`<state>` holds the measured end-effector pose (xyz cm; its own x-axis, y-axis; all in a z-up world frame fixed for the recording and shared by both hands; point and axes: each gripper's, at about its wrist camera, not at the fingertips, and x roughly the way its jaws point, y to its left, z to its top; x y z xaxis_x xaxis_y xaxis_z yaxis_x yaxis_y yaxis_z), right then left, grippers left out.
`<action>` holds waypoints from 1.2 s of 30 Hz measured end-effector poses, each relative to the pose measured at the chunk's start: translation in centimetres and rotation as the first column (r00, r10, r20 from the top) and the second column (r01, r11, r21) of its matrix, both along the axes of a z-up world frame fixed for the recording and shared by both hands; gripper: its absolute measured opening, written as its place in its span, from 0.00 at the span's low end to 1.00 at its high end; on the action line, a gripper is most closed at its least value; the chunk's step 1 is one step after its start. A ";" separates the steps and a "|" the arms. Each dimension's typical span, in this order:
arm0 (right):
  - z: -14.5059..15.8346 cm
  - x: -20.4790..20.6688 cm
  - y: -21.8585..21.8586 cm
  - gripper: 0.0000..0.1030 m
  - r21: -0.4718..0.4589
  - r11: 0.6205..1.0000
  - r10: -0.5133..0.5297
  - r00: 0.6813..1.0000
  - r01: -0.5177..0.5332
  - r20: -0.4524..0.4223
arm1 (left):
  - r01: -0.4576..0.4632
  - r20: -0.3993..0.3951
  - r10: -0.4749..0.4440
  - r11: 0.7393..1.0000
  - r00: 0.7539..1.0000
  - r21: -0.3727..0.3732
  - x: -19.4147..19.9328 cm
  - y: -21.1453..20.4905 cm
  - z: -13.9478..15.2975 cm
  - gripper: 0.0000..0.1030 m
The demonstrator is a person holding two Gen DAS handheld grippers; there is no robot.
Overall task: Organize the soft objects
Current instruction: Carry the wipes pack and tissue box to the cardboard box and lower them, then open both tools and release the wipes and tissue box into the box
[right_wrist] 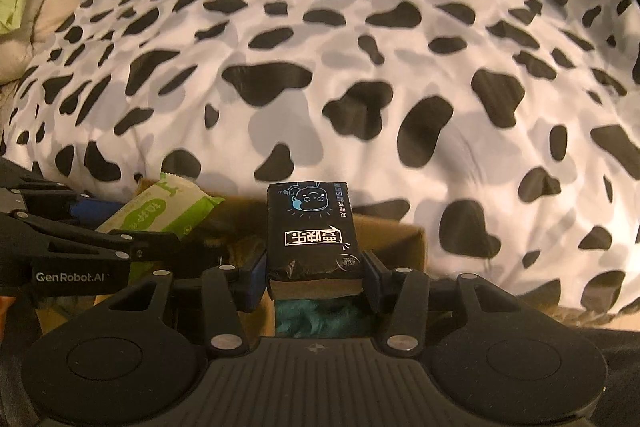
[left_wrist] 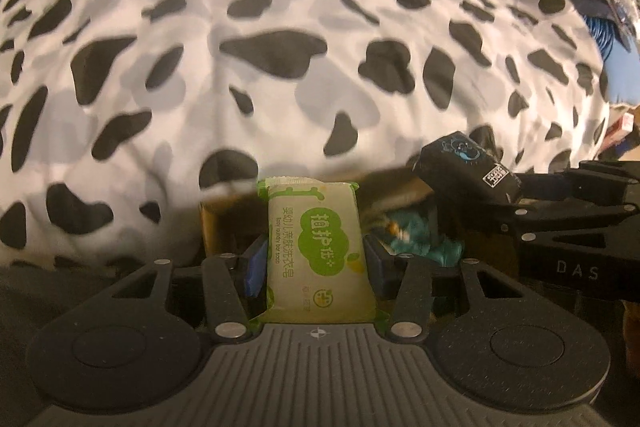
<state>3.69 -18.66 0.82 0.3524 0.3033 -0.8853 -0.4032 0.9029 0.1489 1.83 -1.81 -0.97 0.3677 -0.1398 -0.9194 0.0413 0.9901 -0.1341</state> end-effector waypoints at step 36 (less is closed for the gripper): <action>-2.2 -0.2 0.3 1.00 -0.187 0.982 -0.043 0.993 0.021 -0.112 | -0.118 -0.121 0.126 0.990 0.985 0.072 0.1 1.2 -1.3 0.96</action>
<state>3.49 -18.40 -1.43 0.2517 0.1207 -0.9602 -0.3635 0.9313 0.0217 1.91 -0.65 -2.31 0.2601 -0.0404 -0.9647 -0.0934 0.9934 -0.0668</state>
